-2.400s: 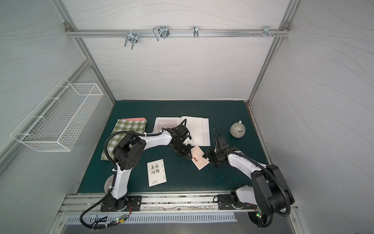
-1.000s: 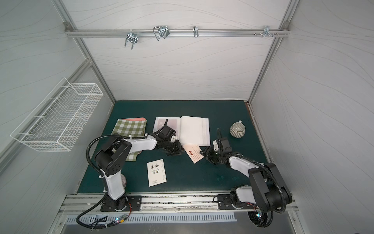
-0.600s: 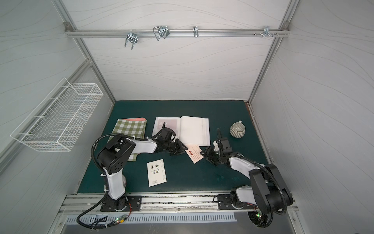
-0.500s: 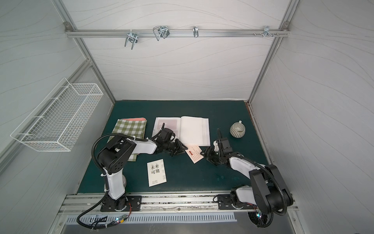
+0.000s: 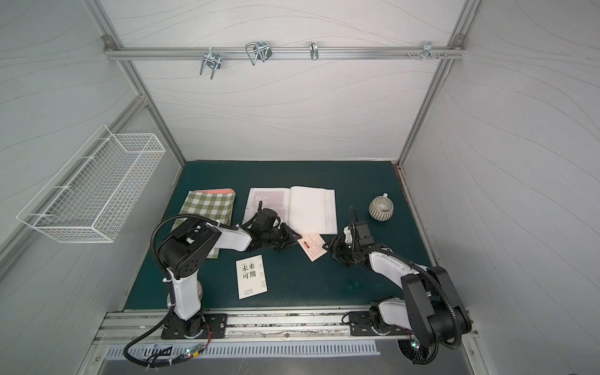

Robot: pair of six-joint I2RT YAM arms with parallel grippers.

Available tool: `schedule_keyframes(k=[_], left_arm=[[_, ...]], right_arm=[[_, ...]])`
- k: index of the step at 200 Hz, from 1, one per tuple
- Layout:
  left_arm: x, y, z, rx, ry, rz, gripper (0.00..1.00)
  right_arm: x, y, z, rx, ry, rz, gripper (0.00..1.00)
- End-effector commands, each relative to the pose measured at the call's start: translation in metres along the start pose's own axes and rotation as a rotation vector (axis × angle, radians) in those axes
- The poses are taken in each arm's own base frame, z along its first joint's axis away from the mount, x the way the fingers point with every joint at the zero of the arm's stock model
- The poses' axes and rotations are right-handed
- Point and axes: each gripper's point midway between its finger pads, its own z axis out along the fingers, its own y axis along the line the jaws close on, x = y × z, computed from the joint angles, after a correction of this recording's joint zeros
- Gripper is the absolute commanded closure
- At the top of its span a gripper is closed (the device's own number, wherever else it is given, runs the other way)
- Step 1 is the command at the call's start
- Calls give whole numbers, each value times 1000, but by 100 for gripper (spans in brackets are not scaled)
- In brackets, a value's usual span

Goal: Place the photos into the photo albums
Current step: Pick up the photo at the center of the board.

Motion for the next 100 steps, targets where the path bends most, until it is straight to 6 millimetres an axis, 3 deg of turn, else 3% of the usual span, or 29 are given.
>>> schedule_keyframes(k=[1,47,100], left_arm=[[-8,58,11,-146,-64,-115,68],[-7,49,21,-82,-62,-78,72],[-6,42,24,-48,-65,-60,85]], right_arm=[[29,-53,-1,184,80,95,33],[29,-53,-1,181,84,93,33],[29,-53,0,178,91,92,33]])
